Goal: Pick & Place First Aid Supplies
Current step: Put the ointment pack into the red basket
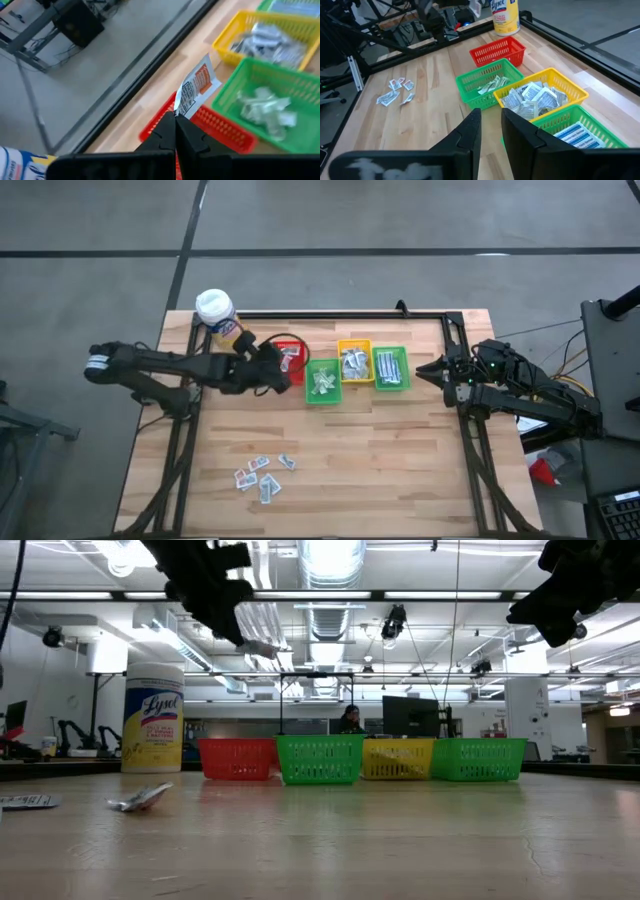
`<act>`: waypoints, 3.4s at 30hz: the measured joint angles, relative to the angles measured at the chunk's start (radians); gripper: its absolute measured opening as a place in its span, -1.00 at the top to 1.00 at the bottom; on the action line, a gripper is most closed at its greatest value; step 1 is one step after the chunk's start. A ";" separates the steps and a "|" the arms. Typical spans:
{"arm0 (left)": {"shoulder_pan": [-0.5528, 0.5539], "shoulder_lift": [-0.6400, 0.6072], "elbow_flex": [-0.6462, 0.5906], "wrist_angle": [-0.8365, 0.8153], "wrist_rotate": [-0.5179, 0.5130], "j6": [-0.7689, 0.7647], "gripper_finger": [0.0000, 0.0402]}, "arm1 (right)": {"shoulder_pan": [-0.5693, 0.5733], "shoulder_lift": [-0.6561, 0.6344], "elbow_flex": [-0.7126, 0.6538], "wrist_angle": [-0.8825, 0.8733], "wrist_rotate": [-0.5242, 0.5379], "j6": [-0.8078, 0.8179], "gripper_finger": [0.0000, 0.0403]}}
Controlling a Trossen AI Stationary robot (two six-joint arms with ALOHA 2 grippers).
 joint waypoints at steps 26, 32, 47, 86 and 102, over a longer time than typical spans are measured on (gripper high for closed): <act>0.357 0.258 0.183 -0.188 0.454 0.403 1.00 | 0.000 0.000 0.000 0.000 0.000 0.000 0.64; 0.409 0.289 0.206 -0.208 0.540 0.499 1.00 | 0.000 0.000 0.000 0.000 0.000 0.000 0.59; 0.540 0.358 0.285 -0.308 0.838 0.665 1.00 | 0.000 0.000 0.000 0.000 0.000 0.000 0.63; 0.634 0.752 0.609 -0.619 0.966 1.026 1.00 | 0.000 0.000 0.000 0.000 0.000 0.000 0.64; 0.636 0.813 0.607 -0.586 0.967 1.058 1.00 | 0.000 0.000 0.000 0.000 0.000 0.000 0.57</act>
